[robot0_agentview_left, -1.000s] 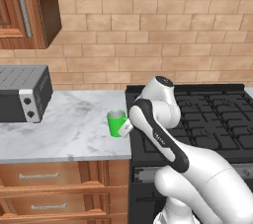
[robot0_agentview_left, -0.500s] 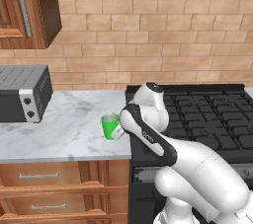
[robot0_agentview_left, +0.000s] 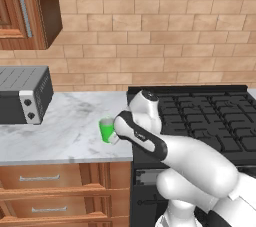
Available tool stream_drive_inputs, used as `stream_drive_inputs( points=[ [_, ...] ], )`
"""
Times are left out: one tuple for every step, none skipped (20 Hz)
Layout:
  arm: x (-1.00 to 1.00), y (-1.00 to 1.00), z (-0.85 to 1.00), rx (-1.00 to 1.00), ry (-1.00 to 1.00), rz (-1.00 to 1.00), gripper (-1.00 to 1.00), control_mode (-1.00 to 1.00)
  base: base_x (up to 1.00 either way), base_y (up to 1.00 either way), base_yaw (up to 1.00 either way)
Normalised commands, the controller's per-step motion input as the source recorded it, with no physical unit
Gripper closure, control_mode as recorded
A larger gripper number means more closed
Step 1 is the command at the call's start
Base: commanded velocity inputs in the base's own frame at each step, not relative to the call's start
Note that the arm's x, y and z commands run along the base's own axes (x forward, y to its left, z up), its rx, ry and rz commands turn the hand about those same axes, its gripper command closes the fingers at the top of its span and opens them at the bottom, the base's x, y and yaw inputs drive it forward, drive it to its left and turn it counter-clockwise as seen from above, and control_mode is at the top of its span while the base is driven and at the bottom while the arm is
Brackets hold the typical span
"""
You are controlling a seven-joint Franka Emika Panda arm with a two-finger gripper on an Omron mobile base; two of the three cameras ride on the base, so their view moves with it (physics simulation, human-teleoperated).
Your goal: Clear the mugs and bowl far away from the sink.
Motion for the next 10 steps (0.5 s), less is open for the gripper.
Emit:
stream_drive_inputs(
  points=[
    [0.27, 0.1, -0.31, 0.0, -0.03, 0.0, 1.0, -1.0, 0.0, 0.0, 0.0],
    [0.25, 0.11, -0.31, 0.0, -0.02, 0.0, 1.0, -1.0, 0.0, 0.0, 0.0],
    [0.26, 0.09, -0.31, 0.0, -0.02, 0.0, 1.0, -1.0, 0.0, 0.0, 0.0],
    [0.25, 0.08, -0.3, 0.0, -0.02, 0.0, 1.0, -1.0, 0.0, 0.0, 0.0],
    [0.26, 0.06, -0.29, 0.0, -0.02, 0.0, 1.0, -1.0, 0.0, 0.0, 0.0],
    [0.26, 0.05, -0.28, 0.0, -0.02, 0.0, 1.0, -1.0, 0.0, 0.0, 0.0],
    [0.24, 0.06, -0.29, 0.0, -0.03, 0.0, 1.0, -1.0, 0.0, 0.0, 0.0],
    [0.24, 0.04, -0.28, 0.0, -0.03, 0.0, 1.0, -1.0, 0.0, 0.0, 0.0],
    [0.28, 0.03, -0.3, 0.0, -0.03, 0.0, 1.0, -1.0, 0.0, 0.0, 0.0],
    [0.29, 0.01, -0.29, 0.0, -0.03, 0.0, 1.0, -1.0, 0.0, 0.0, 0.0]
  ],
)
